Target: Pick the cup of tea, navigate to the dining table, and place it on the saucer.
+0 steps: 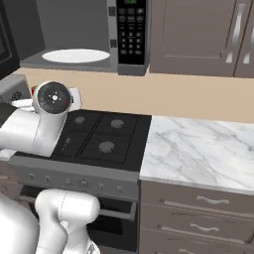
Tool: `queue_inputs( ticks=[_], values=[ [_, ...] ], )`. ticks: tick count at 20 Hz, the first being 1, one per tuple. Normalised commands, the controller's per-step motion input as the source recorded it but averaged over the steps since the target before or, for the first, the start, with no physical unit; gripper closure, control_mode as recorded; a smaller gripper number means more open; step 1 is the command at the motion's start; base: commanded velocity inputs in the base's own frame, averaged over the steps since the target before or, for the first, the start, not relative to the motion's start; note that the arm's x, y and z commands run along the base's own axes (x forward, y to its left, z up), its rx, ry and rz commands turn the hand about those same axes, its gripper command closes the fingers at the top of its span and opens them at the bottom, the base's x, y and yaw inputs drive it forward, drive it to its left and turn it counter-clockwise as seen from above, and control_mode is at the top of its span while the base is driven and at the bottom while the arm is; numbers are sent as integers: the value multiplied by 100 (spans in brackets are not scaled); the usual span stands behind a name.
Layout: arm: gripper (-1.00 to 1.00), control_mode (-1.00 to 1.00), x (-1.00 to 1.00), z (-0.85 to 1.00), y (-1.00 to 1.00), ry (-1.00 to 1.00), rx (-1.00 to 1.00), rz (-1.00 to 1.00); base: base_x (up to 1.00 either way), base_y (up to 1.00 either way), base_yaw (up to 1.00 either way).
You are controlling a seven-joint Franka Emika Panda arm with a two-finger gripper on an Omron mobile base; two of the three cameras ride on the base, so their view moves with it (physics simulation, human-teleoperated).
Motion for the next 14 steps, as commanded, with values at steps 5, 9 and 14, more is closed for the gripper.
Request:
queue_inputs(
  ticks=[5,9,14],
  values=[
    [100,100,0,0,0,0,0,0,-84,-3,-1],
    [100,100,0,0,0,0,0,0,-61,-3,20],
    [100,100,0,0,0,0,0,0,-45,17,72]
  ],
)
